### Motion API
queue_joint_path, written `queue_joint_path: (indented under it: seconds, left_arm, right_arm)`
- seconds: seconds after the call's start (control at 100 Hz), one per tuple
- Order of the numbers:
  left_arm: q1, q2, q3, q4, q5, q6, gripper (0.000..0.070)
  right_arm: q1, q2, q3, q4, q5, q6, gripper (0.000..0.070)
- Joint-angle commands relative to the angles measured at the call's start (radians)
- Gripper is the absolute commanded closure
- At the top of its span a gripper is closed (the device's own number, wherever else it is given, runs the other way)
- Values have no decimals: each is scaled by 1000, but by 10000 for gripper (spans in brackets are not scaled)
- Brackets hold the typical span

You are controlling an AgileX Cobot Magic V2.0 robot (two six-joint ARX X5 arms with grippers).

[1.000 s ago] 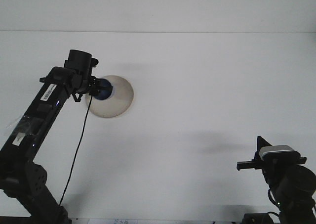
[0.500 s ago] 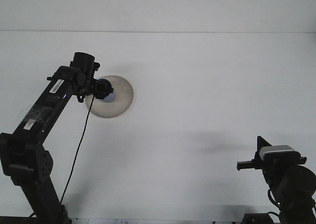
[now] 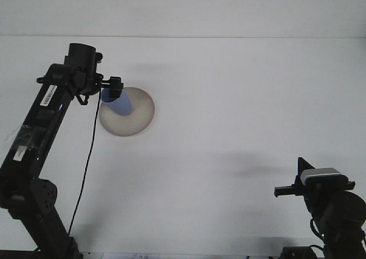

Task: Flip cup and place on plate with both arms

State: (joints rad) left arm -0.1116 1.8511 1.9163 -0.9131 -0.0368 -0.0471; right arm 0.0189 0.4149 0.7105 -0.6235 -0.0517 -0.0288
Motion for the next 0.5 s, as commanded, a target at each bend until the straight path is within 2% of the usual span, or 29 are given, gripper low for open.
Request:
queue_joint_path:
  seconds: [0.0, 0.22, 0.49]
  left_arm:
    - [3, -40, 22, -10, 11, -25, 144]
    - [-10, -261, -115, 65, 11, -60, 144]
    - [-63, -666, -602, 352, 10, -142, 144]
  right_arm:
    - [2, 7, 8, 10, 0, 10, 700]
    - [2, 7, 8, 10, 0, 10, 700]
    - [2, 7, 8, 10, 0, 10, 700]
